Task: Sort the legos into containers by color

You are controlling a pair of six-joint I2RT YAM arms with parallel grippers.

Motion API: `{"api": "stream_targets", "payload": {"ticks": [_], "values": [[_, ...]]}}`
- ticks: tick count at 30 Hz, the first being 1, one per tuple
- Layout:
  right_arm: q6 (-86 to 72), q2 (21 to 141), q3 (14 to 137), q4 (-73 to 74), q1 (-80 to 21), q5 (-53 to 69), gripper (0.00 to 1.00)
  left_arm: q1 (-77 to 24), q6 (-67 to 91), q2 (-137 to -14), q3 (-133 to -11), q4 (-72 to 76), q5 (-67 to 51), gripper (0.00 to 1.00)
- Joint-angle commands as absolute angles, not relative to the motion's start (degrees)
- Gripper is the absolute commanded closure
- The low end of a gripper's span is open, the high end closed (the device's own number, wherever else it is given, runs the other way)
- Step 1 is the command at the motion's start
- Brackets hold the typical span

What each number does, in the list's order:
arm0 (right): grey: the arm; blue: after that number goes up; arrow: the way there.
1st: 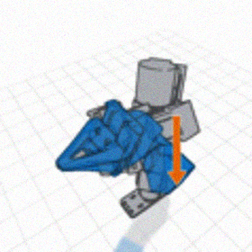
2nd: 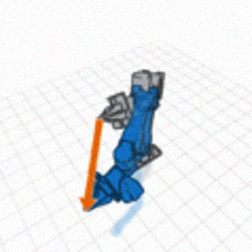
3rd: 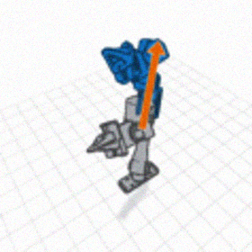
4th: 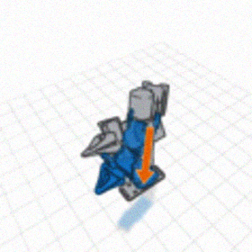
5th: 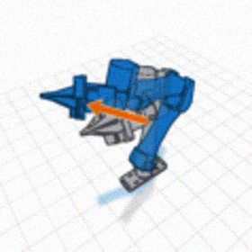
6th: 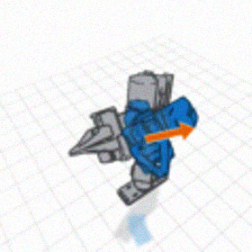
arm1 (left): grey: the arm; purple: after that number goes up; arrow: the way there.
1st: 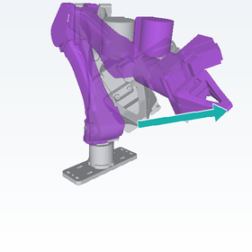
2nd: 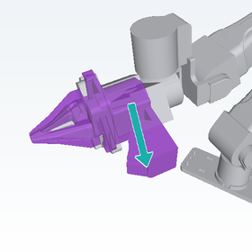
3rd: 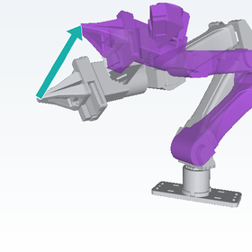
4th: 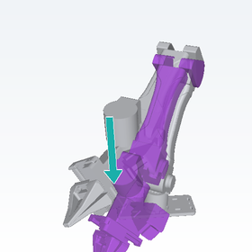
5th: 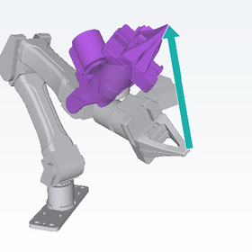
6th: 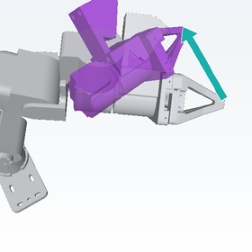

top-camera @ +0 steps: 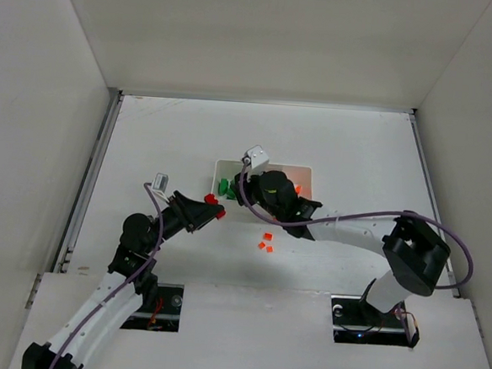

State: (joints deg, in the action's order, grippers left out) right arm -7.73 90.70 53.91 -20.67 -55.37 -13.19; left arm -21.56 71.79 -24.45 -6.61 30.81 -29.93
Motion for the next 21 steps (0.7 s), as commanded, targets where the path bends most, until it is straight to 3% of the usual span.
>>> {"api": "stream_targets", "payload": {"ticks": [1,6,11,14,19,21], "values": [[-10.37,92.28,57.48,-26.63,-54.27,-16.96,0.66,-20.35,70.31,-23.55,-7.03,31.46,-30.94,0.77],[-9.23,93.08,57.22,-27.68,-54.45,-22.22,0.33,-19.99,68.3,-26.18,-8.87,31.55,-30.41,0.77],[-9.14,87.2,52.31,-29.0,-53.92,-24.16,0.31,-20.52,64.35,-28.65,-11.16,31.56,-25.94,0.76],[-9.75,79.66,45.12,-30.06,-53.83,-28.28,0.39,-22.71,60.39,-31.8,-13.09,31.46,-21.81,0.76],[-14.31,61.39,29.13,-29.71,-54.09,-38.03,0.7,-31.83,50.91,-41.99,-18.62,32.08,-10.13,0.76],[-18.26,54.61,24.37,-26.91,-54.18,-41.38,0.74,-37.11,45.38,-47.87,-22.04,32.17,-4.07,0.76]]}}
